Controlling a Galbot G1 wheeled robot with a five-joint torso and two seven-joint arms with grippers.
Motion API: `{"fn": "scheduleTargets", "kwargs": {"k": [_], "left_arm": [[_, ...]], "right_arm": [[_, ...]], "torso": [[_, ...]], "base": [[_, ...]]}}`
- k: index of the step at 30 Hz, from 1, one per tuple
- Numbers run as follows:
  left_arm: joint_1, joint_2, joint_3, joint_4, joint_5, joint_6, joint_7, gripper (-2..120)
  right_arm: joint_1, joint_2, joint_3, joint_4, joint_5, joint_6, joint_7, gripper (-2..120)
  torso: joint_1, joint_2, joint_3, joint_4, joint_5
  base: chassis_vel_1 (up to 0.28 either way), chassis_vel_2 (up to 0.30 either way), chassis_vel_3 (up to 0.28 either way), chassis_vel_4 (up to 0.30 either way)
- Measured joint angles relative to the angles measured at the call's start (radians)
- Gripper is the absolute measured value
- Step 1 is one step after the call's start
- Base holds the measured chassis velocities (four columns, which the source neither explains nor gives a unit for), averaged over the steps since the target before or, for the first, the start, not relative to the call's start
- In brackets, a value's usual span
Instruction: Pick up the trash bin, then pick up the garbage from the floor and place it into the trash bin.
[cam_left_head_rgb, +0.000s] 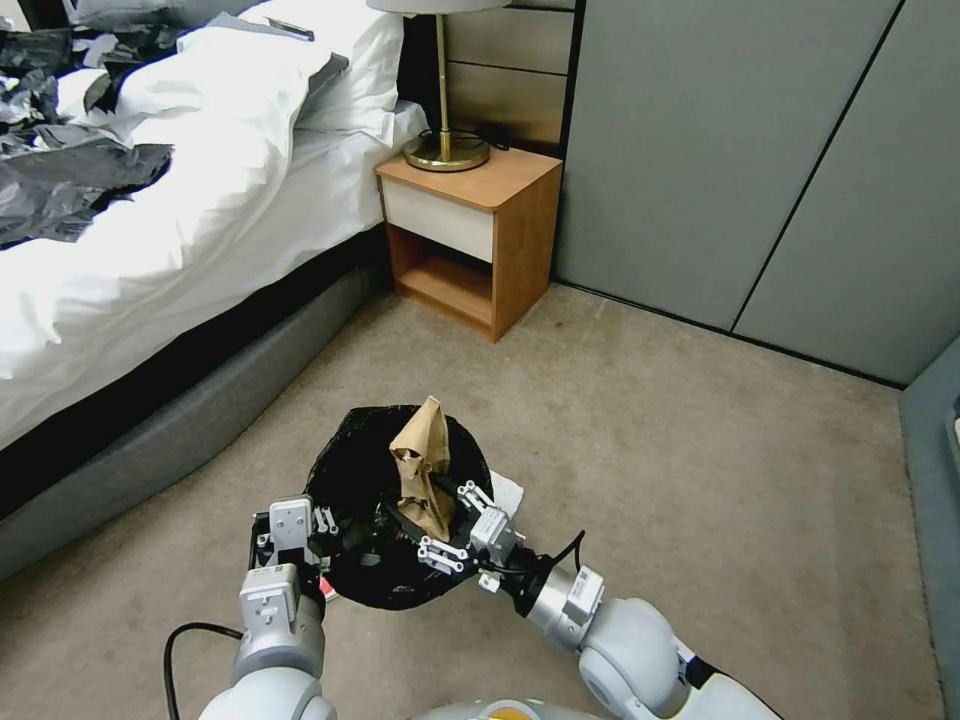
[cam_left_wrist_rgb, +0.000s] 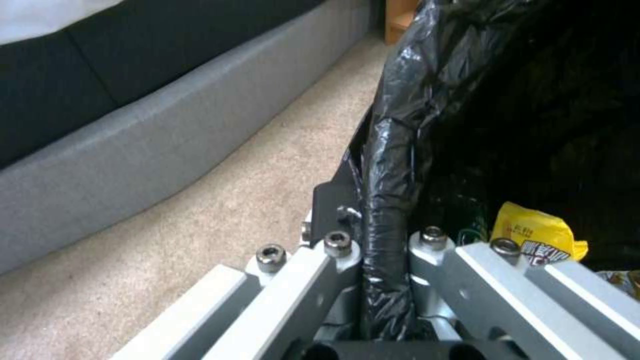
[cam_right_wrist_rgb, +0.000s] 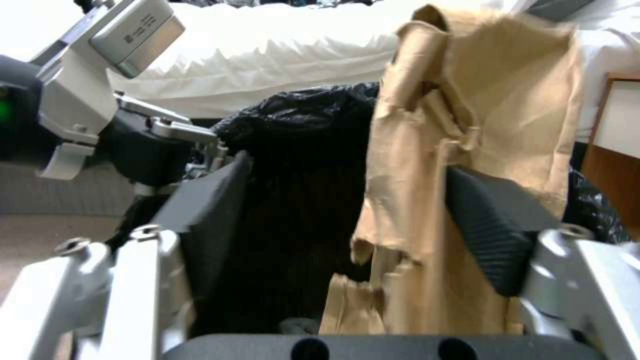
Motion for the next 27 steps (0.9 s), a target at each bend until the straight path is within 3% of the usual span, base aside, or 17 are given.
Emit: {"fn": "scheduleTargets", "kwargs": {"k": [7, 17, 27], "left_arm": [[0.0, 0.002, 0.0, 0.0, 0.0, 0.001, 0.0, 0], [-0.001, 0.003, -0.001, 0.0, 0.001, 0.004, 0.001, 0], [-0.006, 0.002, -0.002, -0.002, 0.0, 0.007, 0.001, 0]], "right_arm": [[-0.003, -0.01, 0.002, 0.019, -0.001, 0.002, 0.001, 99], [0.011, -0.038, 0.028, 0.06, -0.028, -0.015, 0.0, 100], [-0.012, -0.079, 0.035, 0.107, -0.036, -0.195, 0.087, 100]], "torso": [[0.0, 0.0, 0.0, 0.0, 0.0], [0.0, 0.0, 0.0, 0.0001, 0.0], [0.0, 0.0, 0.0, 0.0001, 0.0001]], "base": [[0.0, 0.0, 0.0, 0.0], [0.0, 0.0, 0.0, 0.0], [0.0, 0.0, 0.0, 0.0]]}}
